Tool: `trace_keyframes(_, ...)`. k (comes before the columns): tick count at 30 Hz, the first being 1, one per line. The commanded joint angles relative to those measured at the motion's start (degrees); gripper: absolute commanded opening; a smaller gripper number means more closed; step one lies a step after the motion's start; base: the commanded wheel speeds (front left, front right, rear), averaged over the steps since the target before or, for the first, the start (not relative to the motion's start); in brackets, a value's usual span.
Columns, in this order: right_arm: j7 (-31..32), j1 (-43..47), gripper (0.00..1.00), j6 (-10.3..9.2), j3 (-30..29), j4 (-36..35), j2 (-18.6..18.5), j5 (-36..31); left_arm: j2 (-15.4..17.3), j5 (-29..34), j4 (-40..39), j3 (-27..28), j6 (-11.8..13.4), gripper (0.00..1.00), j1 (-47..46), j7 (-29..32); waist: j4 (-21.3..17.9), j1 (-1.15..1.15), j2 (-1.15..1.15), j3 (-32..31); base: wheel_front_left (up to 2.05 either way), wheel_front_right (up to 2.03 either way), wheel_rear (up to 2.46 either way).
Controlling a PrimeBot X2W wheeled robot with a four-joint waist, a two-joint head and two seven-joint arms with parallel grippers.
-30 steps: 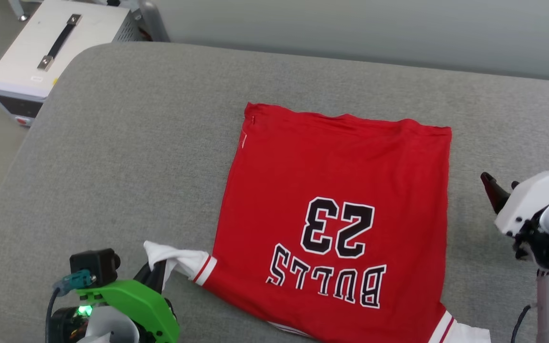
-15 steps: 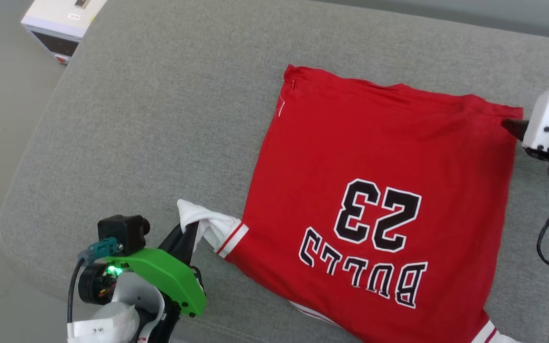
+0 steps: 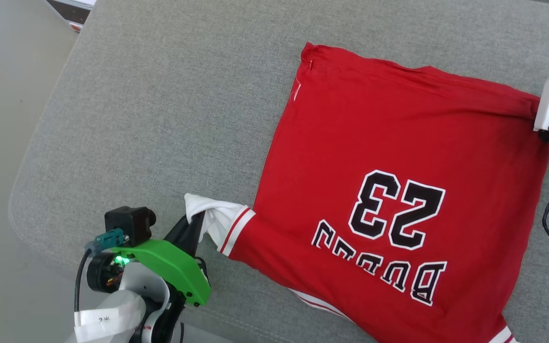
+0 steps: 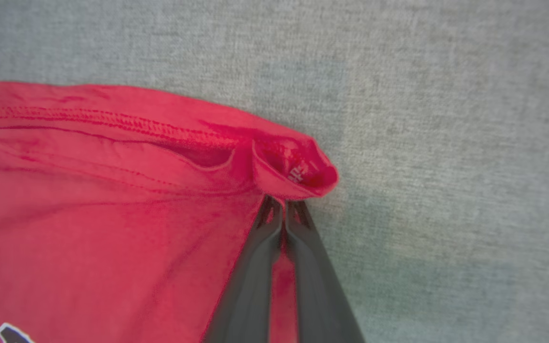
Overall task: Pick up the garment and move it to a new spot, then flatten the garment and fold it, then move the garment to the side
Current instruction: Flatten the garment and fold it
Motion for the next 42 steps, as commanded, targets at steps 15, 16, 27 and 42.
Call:
trace_keyframes(15, -9.3, 12.9, 0.00, -0.05, 1.7, -6.0, -2.4, 7.3, 3.7, -1.9, 1.6, 1.7, 3.3, 0.00, 6.5, 0.0, -6.5, -0.01, 0.00, -10.0, 0.00, 0.00, 0.00)
trace_keyframes(16, -9.9, 14.8, 0.00, -0.05, 1.6, -7.4, -2.4, 8.4, 4.1, -2.0, 1.2, 1.9, 3.9, 0.00, 7.1, 0.1, -7.2, -0.01, 0.00, -10.7, 0.00, 0.00, 0.00)
trace_keyframes(27, -11.5, 40.1, 0.00, -0.05, -3.6, -27.5, 2.8, 15.0, 7.8, -3.1, -1.1, 2.9, 8.6, 0.00, 13.5, 2.7, -13.7, -0.01, 0.00, -17.5, 0.00, 0.00, 0.00)
trace_keyframes(42, -9.4, 63.9, 0.00, -0.05, -7.0, -38.0, 6.7, 22.7, 9.5, -4.4, -3.0, 2.9, 11.6, 0.00, 17.7, 5.0, -18.0, -0.01, 0.00, -21.3, 0.00, 0.00, 0.00)
